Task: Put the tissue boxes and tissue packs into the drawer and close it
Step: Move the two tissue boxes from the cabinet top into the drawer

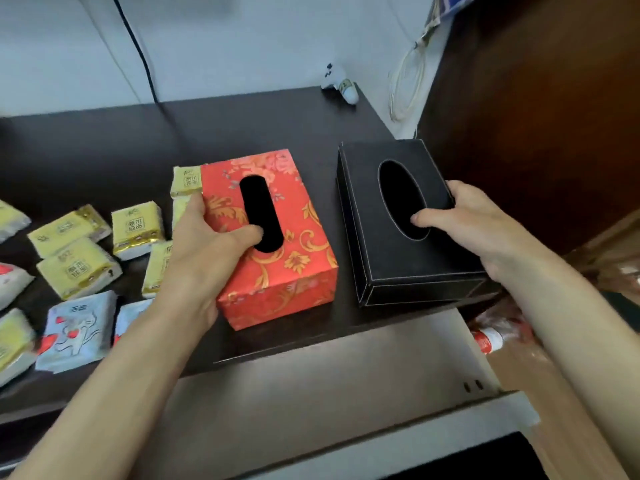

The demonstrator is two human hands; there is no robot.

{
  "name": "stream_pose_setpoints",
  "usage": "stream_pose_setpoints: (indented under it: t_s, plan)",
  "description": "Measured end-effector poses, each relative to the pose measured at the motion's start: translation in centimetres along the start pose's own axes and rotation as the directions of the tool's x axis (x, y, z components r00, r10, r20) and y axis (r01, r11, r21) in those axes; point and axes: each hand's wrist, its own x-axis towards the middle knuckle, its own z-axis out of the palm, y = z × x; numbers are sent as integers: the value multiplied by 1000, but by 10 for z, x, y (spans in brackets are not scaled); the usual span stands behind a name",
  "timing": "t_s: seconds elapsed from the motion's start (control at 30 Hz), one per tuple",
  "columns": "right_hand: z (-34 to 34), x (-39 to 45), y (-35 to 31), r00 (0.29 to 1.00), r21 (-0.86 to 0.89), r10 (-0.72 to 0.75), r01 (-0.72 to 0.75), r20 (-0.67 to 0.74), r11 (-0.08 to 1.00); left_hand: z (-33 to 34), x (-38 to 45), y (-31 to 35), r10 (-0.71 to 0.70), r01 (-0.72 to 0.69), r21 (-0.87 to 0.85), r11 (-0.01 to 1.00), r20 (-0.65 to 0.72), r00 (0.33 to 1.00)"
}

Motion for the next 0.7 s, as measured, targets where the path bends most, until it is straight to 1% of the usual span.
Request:
stream_pose_setpoints:
  t_s: [0.07, 0.2, 0.27, 0.33, 0.4, 0.5, 0.6, 0.7]
  plan:
    - [-1, 3, 0, 999, -26, -36, 36, -6, 999, 2, 0, -1, 9, -9, 18, 1000, 3, 1000]
    - [1, 5, -1, 996, -93, -87, 84, -28, 992, 3, -1, 1, 22, -23, 109, 994, 4, 1000]
    - [2, -1, -6, 994, -82, -107, 104, -31, 991, 2, -2, 7, -7, 8, 138, 990, -5, 1000]
    - [5, -11, -12, 994, -76, -91, 87, -54, 993, 2, -9, 15, -36, 41, 201, 979, -27, 999]
    - [6, -23, -14, 993, -62, -89, 84, -76, 995, 1, -17, 19, -32, 39, 248, 968, -35, 999]
    - [4, -38, -8, 988, -30, -104, 101, -112, 994, 4, -32, 21, 36, -19, 223, 975, -75, 997]
    - [2, -53, 6, 965, 16, -179, 186, -193, 982, 5, -58, 20, 138, -119, 144, 982, -130, 982]
    - [-1, -80, 18, 921, 31, -277, 296, -273, 955, 5, -90, 6, 283, -262, 132, 956, -169, 944]
